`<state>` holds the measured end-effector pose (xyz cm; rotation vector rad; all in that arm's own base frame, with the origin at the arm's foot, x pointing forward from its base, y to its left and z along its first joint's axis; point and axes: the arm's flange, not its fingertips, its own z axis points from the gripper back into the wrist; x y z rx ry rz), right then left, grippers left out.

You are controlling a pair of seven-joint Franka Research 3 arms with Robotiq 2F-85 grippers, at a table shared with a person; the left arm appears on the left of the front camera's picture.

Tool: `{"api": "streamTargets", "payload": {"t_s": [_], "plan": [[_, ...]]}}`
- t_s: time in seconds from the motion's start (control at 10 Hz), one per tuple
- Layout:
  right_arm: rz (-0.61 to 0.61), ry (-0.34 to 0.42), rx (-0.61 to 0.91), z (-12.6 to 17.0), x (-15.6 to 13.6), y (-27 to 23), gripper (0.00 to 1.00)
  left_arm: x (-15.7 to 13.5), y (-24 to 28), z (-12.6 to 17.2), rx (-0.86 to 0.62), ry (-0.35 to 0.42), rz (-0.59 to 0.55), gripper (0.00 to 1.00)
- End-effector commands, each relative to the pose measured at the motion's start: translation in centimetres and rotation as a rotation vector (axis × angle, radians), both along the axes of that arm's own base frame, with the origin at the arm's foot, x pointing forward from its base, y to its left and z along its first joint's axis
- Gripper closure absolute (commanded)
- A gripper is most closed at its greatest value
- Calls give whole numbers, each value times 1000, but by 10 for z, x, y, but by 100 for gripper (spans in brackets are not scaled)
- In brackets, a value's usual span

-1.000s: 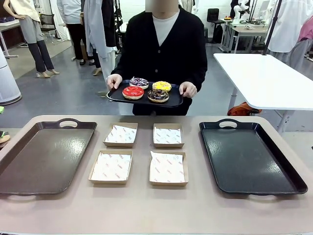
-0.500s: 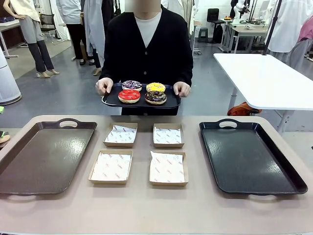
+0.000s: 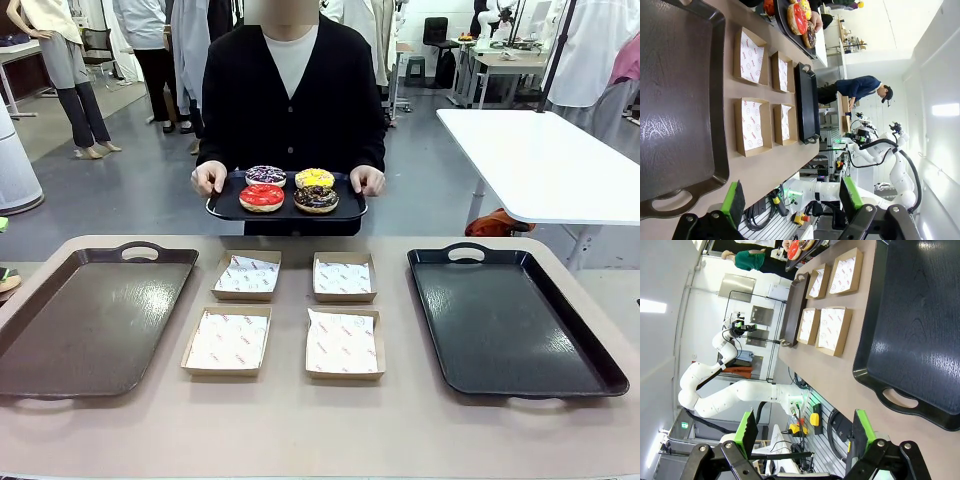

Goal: Individually package the donuts and arrange them on the tray.
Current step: Pick up one Paper togo box.

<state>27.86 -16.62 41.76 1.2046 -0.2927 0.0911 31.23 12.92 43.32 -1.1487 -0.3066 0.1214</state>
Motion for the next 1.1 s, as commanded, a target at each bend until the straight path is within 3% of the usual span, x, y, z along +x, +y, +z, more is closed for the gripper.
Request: {"api": "streamTargets", "payload": {"t_s": [0.0, 1.0], "plan": [[5, -11, 12, 0, 0, -1, 0, 0, 1, 1, -12, -3, 5, 0], [5, -11, 12, 0, 0, -1, 0, 0, 1, 1, -12, -3, 5, 0]]}}
